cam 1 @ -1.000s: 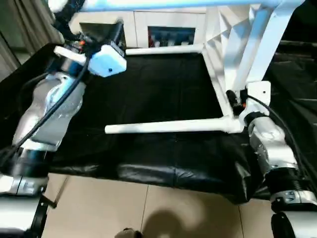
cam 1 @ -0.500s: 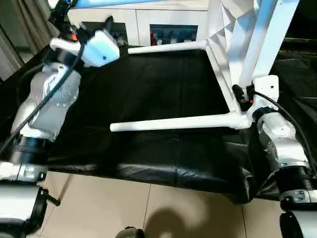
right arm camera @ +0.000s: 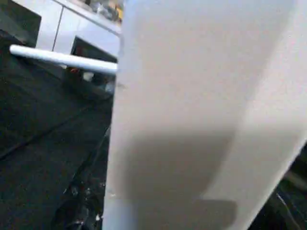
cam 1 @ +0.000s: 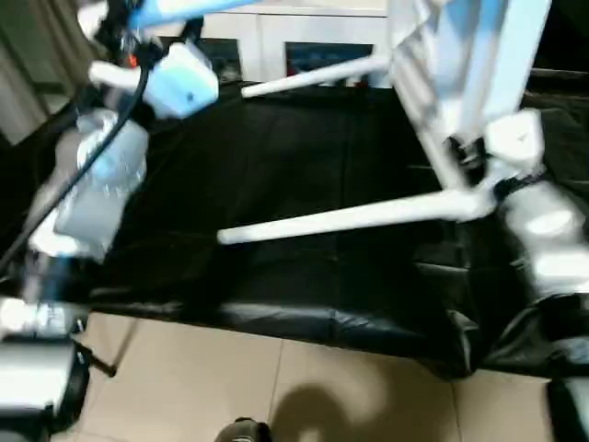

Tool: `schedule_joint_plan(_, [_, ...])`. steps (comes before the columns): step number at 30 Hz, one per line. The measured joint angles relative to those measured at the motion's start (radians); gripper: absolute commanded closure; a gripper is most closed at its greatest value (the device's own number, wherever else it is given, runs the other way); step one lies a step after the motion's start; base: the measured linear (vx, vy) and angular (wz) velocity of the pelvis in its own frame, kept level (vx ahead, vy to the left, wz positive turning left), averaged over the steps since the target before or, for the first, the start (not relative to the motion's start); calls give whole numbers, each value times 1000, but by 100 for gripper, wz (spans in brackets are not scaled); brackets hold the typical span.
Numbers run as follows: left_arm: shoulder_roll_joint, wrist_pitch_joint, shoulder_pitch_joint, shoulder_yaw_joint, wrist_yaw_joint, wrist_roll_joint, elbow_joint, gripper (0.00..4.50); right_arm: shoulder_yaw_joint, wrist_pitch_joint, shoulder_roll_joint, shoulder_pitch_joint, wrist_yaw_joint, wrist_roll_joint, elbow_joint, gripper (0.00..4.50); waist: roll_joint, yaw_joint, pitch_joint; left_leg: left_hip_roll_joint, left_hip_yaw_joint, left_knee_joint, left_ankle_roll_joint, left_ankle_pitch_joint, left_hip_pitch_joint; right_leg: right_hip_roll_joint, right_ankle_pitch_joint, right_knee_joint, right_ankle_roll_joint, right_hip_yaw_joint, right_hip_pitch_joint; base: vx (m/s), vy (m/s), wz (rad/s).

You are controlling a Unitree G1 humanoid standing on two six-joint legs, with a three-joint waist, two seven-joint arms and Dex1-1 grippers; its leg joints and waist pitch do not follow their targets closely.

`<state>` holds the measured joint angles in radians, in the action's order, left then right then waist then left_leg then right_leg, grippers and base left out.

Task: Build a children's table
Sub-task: Flip table

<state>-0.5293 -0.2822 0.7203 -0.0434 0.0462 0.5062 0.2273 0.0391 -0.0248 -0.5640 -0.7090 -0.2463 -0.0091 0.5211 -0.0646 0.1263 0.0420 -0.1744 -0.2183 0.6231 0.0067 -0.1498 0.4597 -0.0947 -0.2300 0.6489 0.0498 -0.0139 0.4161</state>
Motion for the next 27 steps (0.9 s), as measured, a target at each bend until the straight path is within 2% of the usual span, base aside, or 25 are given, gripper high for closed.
schedule_joint_plan(6, [82,60,-67,9,-5,-66,-72,223,-30,-7,-104,-117,-87,-66,37,260,1,17,0,0,-2,2,1,1,-3,-2,4,0,-1,0,-4,0,0,0])
schedule_joint_plan(10, [138,92,-105,23,-13,-124,-82,246,-66,3,-159,-203,-126,-120,71,260,5,17,1,0,-2,2,2,1,-9,-2,5,-1,-1,1,-12,0,0,0])
schedule_joint_plan(12, [192,114,-135,31,-16,-167,-87,272,-91,14,-195,-256,-158,-155,94,260,5,16,1,2,-5,2,2,1,-13,-5,5,-2,-2,1,-16,0,0,0])
schedule_joint_plan(17, [242,188,-181,34,-43,-227,-67,290,-151,82,-254,-383,-221,-252,109,260,13,13,1,2,-5,0,2,0,-24,-5,1,-3,5,1,-20,0,0,0])
schedule_joint_plan(19, [272,217,-193,34,-55,-246,-48,296,-173,103,-268,-430,-247,-286,115,260,22,9,1,2,-5,-1,2,0,-24,-5,0,-3,6,1,-20,0,0,0])
schedule_joint_plan(21, [299,243,-203,32,-70,-265,-22,302,-205,114,-274,-481,-270,-326,135,260,37,-1,0,2,-2,-1,1,0,-23,-2,0,-3,6,0,-20,0,0,0])
schedule_joint_plan(23, [315,269,-211,27,-93,-280,3,303,-237,138,-273,-530,-291,-360,161,260,47,-14,1,2,-1,-1,1,0,-22,-1,0,-5,6,1,-20,0,0,0])
schedule_joint_plan(27, [341,308,-244,14,-130,-312,36,304,-283,196,-252,-589,-310,-400,199,260,54,-32,3,2,1,-1,1,0,-20,-1,4,-13,-1,0,-20,0,0,0])
